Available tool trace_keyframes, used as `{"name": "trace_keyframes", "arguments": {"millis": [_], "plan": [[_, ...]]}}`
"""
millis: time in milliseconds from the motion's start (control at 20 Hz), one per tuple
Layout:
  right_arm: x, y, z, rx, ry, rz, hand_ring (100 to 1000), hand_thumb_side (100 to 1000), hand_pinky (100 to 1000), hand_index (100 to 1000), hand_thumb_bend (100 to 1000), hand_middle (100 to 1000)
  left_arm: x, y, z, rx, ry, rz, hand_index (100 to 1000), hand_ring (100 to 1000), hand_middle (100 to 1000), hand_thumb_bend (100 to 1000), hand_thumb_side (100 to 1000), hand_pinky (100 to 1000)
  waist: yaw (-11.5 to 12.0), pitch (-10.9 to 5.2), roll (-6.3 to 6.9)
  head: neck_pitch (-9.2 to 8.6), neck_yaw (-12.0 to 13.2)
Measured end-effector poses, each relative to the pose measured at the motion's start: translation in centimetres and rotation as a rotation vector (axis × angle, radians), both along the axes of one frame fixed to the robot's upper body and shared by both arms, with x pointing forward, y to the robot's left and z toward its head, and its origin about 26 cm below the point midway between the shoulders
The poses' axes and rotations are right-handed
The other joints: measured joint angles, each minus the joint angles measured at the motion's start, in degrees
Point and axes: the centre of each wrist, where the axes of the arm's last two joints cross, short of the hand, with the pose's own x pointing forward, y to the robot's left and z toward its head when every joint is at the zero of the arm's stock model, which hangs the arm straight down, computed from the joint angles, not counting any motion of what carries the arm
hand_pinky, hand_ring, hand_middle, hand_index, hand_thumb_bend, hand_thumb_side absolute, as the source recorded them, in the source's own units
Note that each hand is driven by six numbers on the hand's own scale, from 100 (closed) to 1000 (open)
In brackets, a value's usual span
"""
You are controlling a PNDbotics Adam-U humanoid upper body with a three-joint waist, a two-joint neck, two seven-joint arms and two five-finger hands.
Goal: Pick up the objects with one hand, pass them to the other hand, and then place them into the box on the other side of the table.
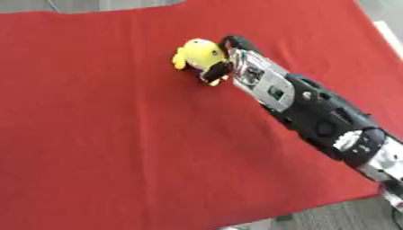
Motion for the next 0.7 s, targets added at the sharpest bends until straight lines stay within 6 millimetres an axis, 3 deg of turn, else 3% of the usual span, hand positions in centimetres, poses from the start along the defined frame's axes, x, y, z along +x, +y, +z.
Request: {"name": "trace_keyframes", "arguments": {"millis": [100,350,700], "plan": [[0.0,0.0,0.1,0.015,-0.006,-0.001,787,111,806,724,409,661,0.0,0.0,0.0,0.001,-0.001,0.0,670,661,585,100,426,927,0.04,0.01,0.0,-0.2,-0.02],[-0.3,0.2,0.2,0.049,-0.037,-0.004,710,100,810,494,374,500,0.0,0.0,0.0,0.005,-0.002,0.003,667,661,585,100,425,929,-0.2,0.01,0.0,-0.2,0.02],[-1.1,0.7,0.7,0.072,-0.11,-0.012,626,100,740,364,341,432,0.0,0.1,-0.2,0.008,0.001,0.006,667,662,586,100,431,931,-0.93,-0.06,0.0,-0.13,0.7]]}}
